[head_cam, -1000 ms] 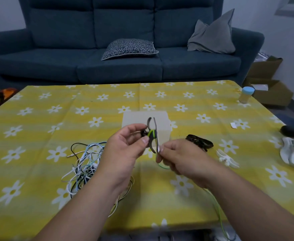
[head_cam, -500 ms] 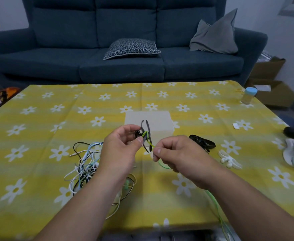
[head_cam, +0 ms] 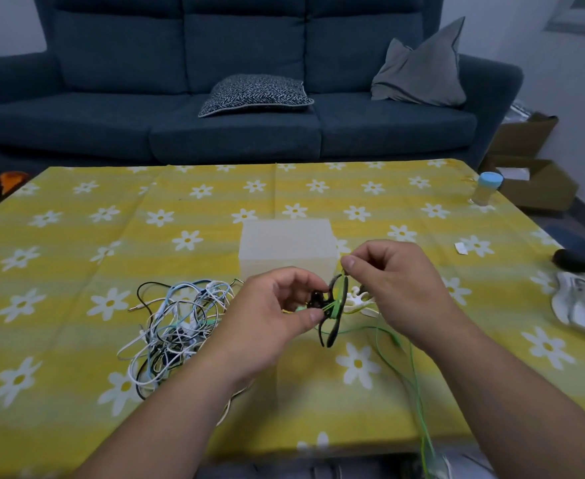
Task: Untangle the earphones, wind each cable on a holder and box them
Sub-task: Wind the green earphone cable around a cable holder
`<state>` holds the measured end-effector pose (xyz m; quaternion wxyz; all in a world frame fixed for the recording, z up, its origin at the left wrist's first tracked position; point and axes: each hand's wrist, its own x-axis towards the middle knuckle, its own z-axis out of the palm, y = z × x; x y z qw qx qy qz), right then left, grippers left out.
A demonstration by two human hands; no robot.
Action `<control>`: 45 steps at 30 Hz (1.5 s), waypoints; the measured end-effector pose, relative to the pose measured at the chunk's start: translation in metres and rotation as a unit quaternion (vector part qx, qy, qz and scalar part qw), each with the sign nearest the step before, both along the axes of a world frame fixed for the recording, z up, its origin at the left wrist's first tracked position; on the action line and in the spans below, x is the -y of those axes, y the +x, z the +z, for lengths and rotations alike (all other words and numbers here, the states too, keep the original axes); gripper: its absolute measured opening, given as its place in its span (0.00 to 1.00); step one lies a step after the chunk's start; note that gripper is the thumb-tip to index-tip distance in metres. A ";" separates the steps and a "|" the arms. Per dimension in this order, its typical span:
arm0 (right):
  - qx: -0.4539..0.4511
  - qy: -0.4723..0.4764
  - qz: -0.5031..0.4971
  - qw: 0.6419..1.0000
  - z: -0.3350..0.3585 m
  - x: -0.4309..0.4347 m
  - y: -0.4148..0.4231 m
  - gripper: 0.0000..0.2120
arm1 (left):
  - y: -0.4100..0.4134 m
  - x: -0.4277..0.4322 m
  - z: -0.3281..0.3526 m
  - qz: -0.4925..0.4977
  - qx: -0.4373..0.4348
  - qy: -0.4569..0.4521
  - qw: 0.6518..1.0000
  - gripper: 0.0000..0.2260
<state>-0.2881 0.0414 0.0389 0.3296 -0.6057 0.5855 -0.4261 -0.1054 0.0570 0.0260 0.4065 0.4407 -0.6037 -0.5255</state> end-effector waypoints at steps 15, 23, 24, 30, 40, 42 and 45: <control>0.031 0.190 0.187 0.963 -0.013 -0.016 0.034 0.17 | 0.007 0.011 0.002 0.184 -0.174 0.063 0.965 0.12; 0.052 0.155 0.207 0.965 -0.004 -0.016 0.031 0.12 | 0.011 0.012 -0.001 0.199 -0.052 -0.016 0.978 0.13; 0.056 0.147 0.204 0.966 -0.003 -0.016 0.028 0.11 | 0.010 0.012 0.000 0.196 -0.028 -0.031 0.980 0.12; 0.085 0.108 0.183 0.973 0.005 -0.012 0.013 0.09 | 0.006 0.007 -0.003 0.135 0.131 -0.111 0.976 0.12; 0.009 0.043 0.005 0.999 0.002 0.000 -0.004 0.07 | 0.006 0.004 -0.002 0.009 0.110 -0.023 0.994 0.13; 0.004 0.044 0.004 0.999 0.000 0.001 -0.004 0.07 | 0.006 0.003 0.000 -0.008 0.079 -0.005 0.997 0.13; 0.021 0.077 -0.004 0.997 -0.003 0.002 -0.003 0.07 | 0.007 0.002 0.001 -0.025 -0.009 0.022 0.999 0.13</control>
